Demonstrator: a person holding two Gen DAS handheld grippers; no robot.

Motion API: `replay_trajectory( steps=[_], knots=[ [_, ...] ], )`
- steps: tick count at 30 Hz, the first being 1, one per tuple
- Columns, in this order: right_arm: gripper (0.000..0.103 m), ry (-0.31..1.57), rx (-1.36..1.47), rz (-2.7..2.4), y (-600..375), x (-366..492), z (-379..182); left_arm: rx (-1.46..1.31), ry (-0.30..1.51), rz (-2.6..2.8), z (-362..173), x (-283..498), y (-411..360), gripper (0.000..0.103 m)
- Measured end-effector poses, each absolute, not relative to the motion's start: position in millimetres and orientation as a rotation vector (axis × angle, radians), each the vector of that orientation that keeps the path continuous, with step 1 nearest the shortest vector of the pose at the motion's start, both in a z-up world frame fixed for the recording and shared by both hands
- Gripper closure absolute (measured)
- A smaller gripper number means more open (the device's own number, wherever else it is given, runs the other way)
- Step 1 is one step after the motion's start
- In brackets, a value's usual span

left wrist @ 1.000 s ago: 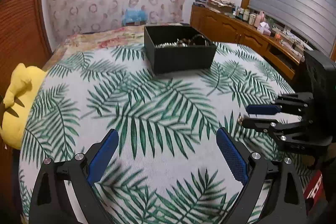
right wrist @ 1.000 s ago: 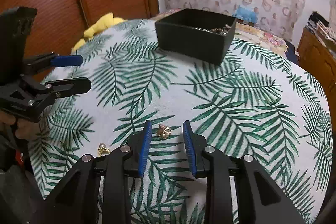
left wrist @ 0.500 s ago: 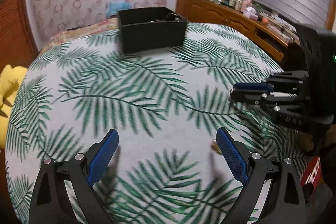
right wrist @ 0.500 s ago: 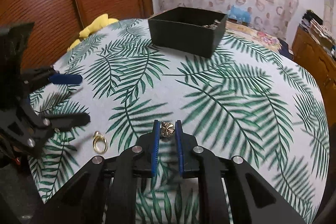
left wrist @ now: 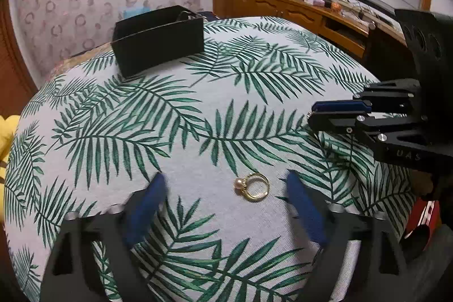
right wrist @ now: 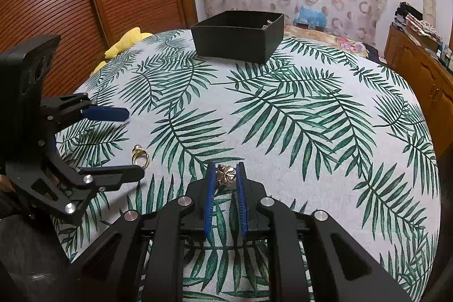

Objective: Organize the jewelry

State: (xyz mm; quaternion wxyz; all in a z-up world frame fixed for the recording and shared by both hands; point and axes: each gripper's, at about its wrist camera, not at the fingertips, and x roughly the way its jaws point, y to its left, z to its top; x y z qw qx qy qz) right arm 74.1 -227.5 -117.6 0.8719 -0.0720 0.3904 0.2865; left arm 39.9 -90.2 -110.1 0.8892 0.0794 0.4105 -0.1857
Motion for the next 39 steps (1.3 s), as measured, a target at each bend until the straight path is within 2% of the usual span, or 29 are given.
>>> replay_trajectory(
  steps=[3, 5, 6, 9, 10, 24, 39],
  knots=[
    [0.087, 0.818, -0.150, 0.600, -226, 75, -119, 0.186, 0.845, -0.397, -111, 38, -94, 0.033],
    [0.087, 0.818, -0.151, 0.598, -225, 78, -120, 0.199, 0.835, -0.404, -112, 36, -96, 0.045],
    [0.087, 0.818, -0.149, 0.600, -224, 80, -120, 0.209, 0.829, -0.406, -112, 35, -97, 0.048],
    [0.087, 0.819, -0.149, 0.602, -223, 81, -121, 0.214, 0.817, -0.428, -111, 31, -99, 0.068],
    [0.087, 0.818, -0.150, 0.604, -223, 81, -120, 0.214, 0.815, -0.433, -111, 30, -99, 0.079],
    [0.087, 0.781, -0.169, 0.614, -216, 91, -103, 0.159, 0.776, -0.401, -94, 41, -81, 0.079],
    [0.087, 0.712, -0.236, 0.651, -188, 150, -74, 0.116, 0.734, -0.322, -69, 103, -53, 0.078]
  ],
)
